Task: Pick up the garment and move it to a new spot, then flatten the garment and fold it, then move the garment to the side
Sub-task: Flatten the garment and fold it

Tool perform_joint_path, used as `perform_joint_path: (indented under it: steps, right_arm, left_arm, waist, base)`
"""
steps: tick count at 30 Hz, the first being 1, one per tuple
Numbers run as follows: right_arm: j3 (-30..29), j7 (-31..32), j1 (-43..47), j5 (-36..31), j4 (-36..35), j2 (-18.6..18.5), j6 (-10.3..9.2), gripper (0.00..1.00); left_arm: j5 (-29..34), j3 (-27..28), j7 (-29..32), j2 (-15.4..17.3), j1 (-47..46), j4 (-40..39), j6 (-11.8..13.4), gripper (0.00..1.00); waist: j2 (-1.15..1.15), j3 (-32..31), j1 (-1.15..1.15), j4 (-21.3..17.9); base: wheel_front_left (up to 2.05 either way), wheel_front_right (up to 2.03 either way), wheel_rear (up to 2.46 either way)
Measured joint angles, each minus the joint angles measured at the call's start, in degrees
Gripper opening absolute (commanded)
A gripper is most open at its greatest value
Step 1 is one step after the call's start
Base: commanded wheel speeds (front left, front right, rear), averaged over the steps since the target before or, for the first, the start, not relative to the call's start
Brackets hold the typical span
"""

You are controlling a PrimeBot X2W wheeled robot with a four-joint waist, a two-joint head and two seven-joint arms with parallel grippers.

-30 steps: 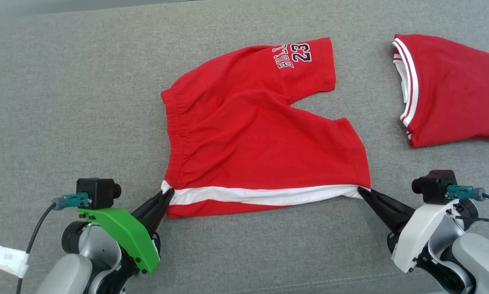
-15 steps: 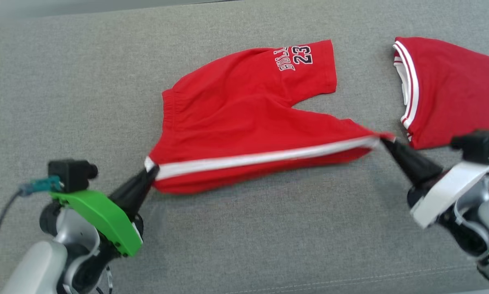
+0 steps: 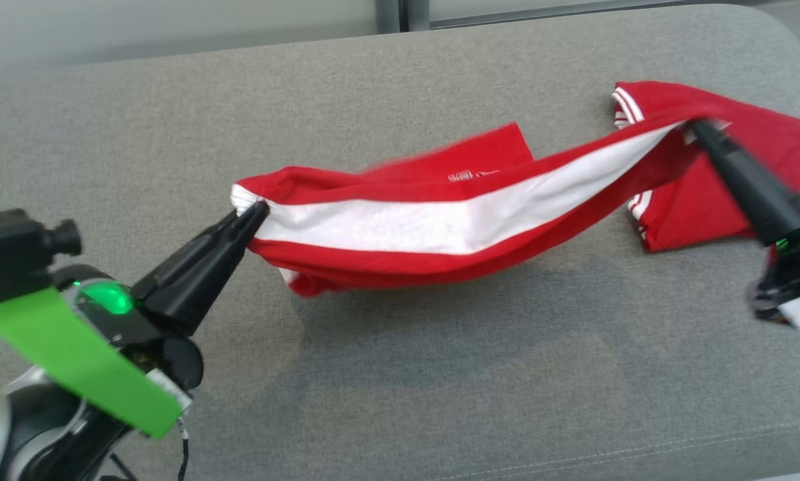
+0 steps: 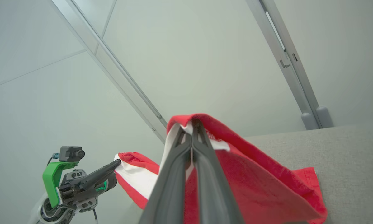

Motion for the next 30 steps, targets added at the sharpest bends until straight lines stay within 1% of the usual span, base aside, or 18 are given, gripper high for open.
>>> perform_joint_path:
  steps: [2,4,7,10,13,15,18,19,20,21,23,24,25,26,28,30]
  right_arm:
    - [-3.3,-0.85,-0.02,2.1,-4.67,-2.07,0.16,0.0]
    - [-6.46,-1.16,-0.03,4.06,-8.64,-3.82,0.16,0.0]
    - [-11.17,-1.51,-0.08,7.46,-11.77,-5.84,0.16,0.0]
    - [-14.27,-0.43,-0.03,10.14,-11.76,-9.09,-0.12,0.0]
    - [-15.3,2.07,-0.01,13.41,-11.18,-11.25,-1.66,0.0]
    - [-15.32,3.67,-0.31,14.56,-9.92,-12.17,-2.74,0.0]
    - [-14.67,5.25,-4.76,15.44,-6.55,-11.62,-4.48,0.0]
    - [-14.37,5.24,-7.54,15.39,-5.22,-10.78,-5.6,0.0]
    - [-13.49,5.7,-10.58,15.39,-4.22,-9.83,-6.28,0.0]
    - [-12.41,5.9,-13.92,15.14,-3.21,-8.38,-7.51,0.0]
    - [-10.67,5.81,-21.26,13.17,-1.04,-5.03,-10.02,0.0]
    - [-10.42,4.93,-25.48,12.4,0.32,-2.57,-11.56,0.0]
    - [-10.46,3.09,-30.04,12.2,2.02,0.6,-13.73,0.0]
    - [-10.11,1.82,-34.27,11.56,3.94,3.15,-14.92,0.0]
    - [-9.35,-1.53,-41.4,7.26,8.22,6.69,-15.55,0.0]
    - [-8.34,-3.88,-46.41,1.04,10.84,7.4,-15.12,0.0]
  left_arm:
    - [-1.68,1.13,1.11,1.35,-0.02,-4.8,0.03,0.0]
    - [-2.67,1.97,3.0,2.63,-0.1,-9.34,0.75,0.0]
    - [-4.48,3.15,5.67,4.15,-0.81,-14.13,2.85,0.0]
    - [-5.89,4.94,8.64,6.24,-2.25,-16.57,6.05,0.0]
    - [-7.33,6.09,12.01,8.17,-3.34,-16.19,9.53,0.0]
    - [-9.11,6.47,13.95,8.82,-4.32,-13.96,10.49,0.0]
    - [-11.68,6.2,16.28,8.4,-7.58,-7.66,11.05,0.0]
    - [-12.32,5.71,17.17,8.11,-9.21,-5.03,11.06,0.0]
    - [-12.13,5.26,17.74,7.87,-11.09,-2.43,11.05,0.0]
    - [-11.61,4.76,18.25,7.73,-13.58,0.46,11.05,0.0]
    - [-8.73,3.98,18.38,7.14,-19.82,5.49,11.03,0.0]
    - [-7.72,3.76,17.94,5.93,-23.79,7.7,11.02,0.0]
    - [-7.03,3.74,16.61,3.85,-27.84,9.85,10.95,0.0]
    - [-4.76,3.79,14.5,1.52,-32.0,11.98,10.94,0.0]
    - [1.54,3.3,10.8,-1.44,-39.66,15.23,10.54,0.0]
    - [7.97,2.77,6.2,-3.38,-45.62,16.8,10.53,0.0]
  waist:
    - [0.0,-0.54,0.0,-0.54]
    - [0.0,-0.91,0.0,-1.17]
    - [0.0,-1.08,0.0,-2.08]
    - [0.0,-0.61,0.0,-2.64]
    - [0.0,0.56,0.0,-2.81]
    - [0.0,1.63,0.0,-2.82]
    - [0.0,3.55,0.0,-2.72]
    - [0.0,4.24,0.0,-2.65]
    - [0.0,4.94,0.0,-2.57]
    - [0.0,5.67,0.0,-2.46]
    - [0.0,7.11,0.0,-2.19]
    - [0.0,7.86,0.0,-2.03]
    - [0.0,8.6,0.0,-1.87]
    - [0.0,9.35,0.0,-1.71]
    - [0.0,10.93,0.01,-1.37]
    - [0.0,12.49,0.01,-1.05]
  base:
    - [0.0,0.0,0.0]
    - [0.0,0.0,0.0]
    - [0.0,0.0,0.0]
    - [0.0,0.0,0.0]
    - [0.0,0.0,0.0]
    - [0.0,0.0,0.0]
    - [0.0,0.0,0.0]
    - [0.0,0.0,0.0]
    - [0.0,0.0,0.0]
    - [0.0,0.0,0.0]
    - [0.0,0.0,0.0]
    - [0.0,0.0,0.0]
    - [0.0,0.0,0.0]
    - [0.0,0.0,0.0]
    - [0.0,0.0,0.0]
    - [0.0,0.0,0.0]
